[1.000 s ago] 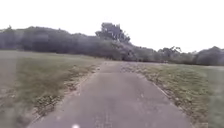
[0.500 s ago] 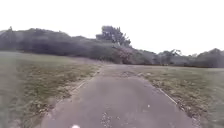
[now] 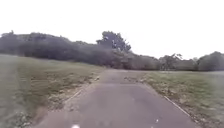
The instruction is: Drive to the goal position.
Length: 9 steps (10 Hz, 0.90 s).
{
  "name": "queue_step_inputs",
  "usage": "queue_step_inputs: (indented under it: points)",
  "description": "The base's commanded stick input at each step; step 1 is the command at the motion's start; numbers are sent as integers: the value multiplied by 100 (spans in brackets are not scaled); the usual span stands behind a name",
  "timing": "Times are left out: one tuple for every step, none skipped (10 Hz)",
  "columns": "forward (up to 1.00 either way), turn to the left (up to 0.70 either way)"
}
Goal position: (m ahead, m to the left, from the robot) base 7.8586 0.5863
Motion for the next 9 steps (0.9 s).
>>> queue_step_inputs:
  points:
    - [60,0]
    - [60,0]
    - [60,0]
    - [60,0]
    - [60,0]
    - [60,0]
    - [60,0]
    - [60,0]
    - [60,0]
